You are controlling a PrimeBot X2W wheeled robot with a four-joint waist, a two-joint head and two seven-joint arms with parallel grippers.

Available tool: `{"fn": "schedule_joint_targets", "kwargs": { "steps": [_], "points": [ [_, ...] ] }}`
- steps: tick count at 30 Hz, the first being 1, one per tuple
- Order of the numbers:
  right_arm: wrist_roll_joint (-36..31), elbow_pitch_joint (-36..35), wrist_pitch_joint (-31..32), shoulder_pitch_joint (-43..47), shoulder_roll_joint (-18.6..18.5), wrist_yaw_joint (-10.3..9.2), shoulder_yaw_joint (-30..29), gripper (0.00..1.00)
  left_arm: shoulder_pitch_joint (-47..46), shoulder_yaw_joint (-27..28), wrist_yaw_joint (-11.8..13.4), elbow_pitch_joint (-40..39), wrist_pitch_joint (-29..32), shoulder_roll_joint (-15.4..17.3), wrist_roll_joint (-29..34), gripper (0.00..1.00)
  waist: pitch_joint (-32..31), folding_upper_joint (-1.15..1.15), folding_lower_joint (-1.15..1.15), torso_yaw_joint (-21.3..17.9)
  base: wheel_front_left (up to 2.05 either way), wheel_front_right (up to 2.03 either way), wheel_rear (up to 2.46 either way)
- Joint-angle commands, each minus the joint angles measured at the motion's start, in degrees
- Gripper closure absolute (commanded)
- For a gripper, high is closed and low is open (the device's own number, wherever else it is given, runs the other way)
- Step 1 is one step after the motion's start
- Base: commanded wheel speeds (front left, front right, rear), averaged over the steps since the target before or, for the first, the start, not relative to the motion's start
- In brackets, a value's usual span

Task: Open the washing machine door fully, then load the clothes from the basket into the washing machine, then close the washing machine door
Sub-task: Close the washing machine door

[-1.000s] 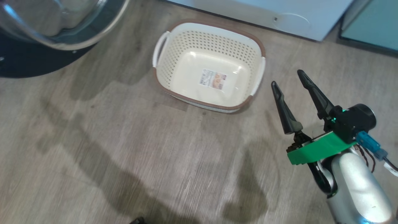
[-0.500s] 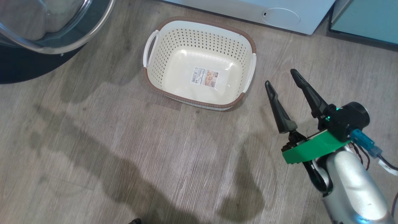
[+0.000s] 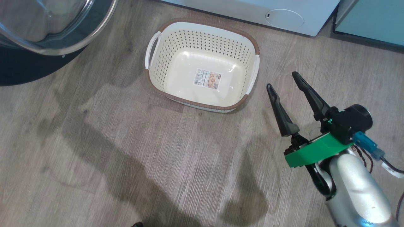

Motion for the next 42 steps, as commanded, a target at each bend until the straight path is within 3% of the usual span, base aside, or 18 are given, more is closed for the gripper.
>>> {"fn": "schedule_joint_targets", "kwargs": {
  "steps": [1, 13, 22, 34, 42],
  "points": [
    [0.55, -1.62, -0.51, -0.94, 0.69, 0.0, 1.42, 0.0, 0.13, -0.83, -0.75, -1.43, 0.77, 2.97, -0.27, 1.0, -0.08, 0.0, 0.0, -0.06, 0.0, 0.0, 0.0],
    [0.91, -1.16, -0.53, -0.36, 1.8, 0.0, 0.85, 0.0, 1.23, -2.46, -2.99, -0.94, 10.62, 1.35, -1.02, 1.0, -2.6, 0.0, 0.0, -0.24, 0.0, 0.0, 0.0],
    [1.5, -0.68, -0.53, 1.1, 3.27, 0.0, -0.08, 0.0, 3.15, -4.85, -4.86, -1.89, 20.61, -2.0, -2.09, 1.0, -6.7, 0.0, 0.0, -0.43, 0.0, 0.0, 0.0],
    [2.18, -0.25, -0.53, 3.96, 4.95, 0.0, -0.69, 0.0, 10.82, -9.64, -5.0, -14.95, 35.91, -10.76, -7.68, 1.0, -12.27, 0.0, 0.0, -2.93, 0.0, 0.0, 0.0],
    [2.0, 0.06, -0.53, 5.9, 5.53, 0.0, -1.1, 0.0, 17.05, -11.69, -5.0, -23.71, 42.87, -16.47, -10.45, 1.0, -15.17, 0.0, 0.0, -5.4, 0.0, 0.0, 0.0]
  ]
}}
